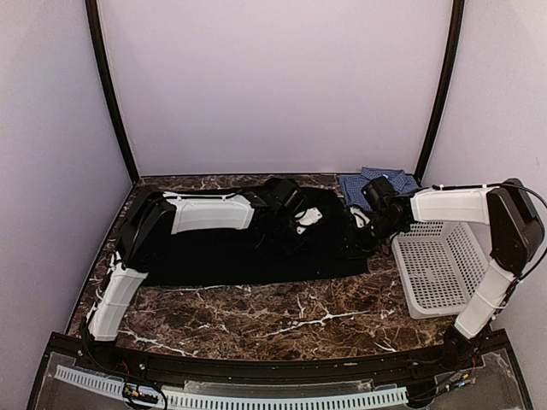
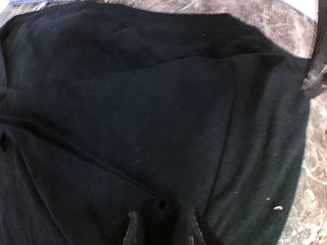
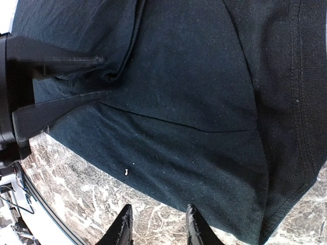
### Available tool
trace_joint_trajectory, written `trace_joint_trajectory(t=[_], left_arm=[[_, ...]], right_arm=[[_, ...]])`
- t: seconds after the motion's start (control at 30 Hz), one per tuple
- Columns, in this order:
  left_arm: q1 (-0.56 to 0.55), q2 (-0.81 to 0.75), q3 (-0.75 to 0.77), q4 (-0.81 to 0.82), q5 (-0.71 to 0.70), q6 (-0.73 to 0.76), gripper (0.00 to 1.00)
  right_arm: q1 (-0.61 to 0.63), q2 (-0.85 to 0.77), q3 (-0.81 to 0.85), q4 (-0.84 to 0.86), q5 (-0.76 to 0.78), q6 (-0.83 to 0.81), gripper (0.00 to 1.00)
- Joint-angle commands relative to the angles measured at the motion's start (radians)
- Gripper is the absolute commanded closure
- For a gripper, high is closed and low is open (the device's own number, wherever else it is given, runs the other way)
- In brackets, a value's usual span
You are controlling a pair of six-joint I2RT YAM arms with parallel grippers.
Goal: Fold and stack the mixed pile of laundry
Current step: Adjust the 1/3-folded T-shirt at the center of the board.
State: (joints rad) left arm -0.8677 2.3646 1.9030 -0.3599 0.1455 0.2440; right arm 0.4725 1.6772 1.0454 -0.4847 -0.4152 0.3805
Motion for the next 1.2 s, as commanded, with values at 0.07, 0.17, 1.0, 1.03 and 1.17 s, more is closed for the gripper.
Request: trace_joint_trajectory(t=[0.07, 0.17, 1.0, 1.03, 1.17], left_arm=[[-0.001, -0.011, 0.029, -0.02, -0.099, 0.013, 0.98], [0.015, -0.034, 0.022, -0.005, -0.107, -0.041, 1.0], [0.2, -0.158, -0.179, 0.094, -0.363, -0.34, 0.8], [0.207, -0.16, -0.177, 0.066, -0.384, -0.35, 0.71], [0.249, -0.203, -0.198, -0.021, -0.503, -0.456, 0.53]], right_arm=[[-0.008, -0.017, -0.01, 0.025, -0.005, 0.0, 0.68], [-0.008, -0.017, -0.017, 0.029, -0.005, 0.0, 0.68], [-0.009, 0.008, -0.012, 0.016, 0.039, -0.033, 0.69], [-0.009, 0.012, -0.007, 0.014, 0.045, -0.04, 0.69], [-0.007, 0.04, 0.035, -0.019, 0.097, -0.078, 0.7]])
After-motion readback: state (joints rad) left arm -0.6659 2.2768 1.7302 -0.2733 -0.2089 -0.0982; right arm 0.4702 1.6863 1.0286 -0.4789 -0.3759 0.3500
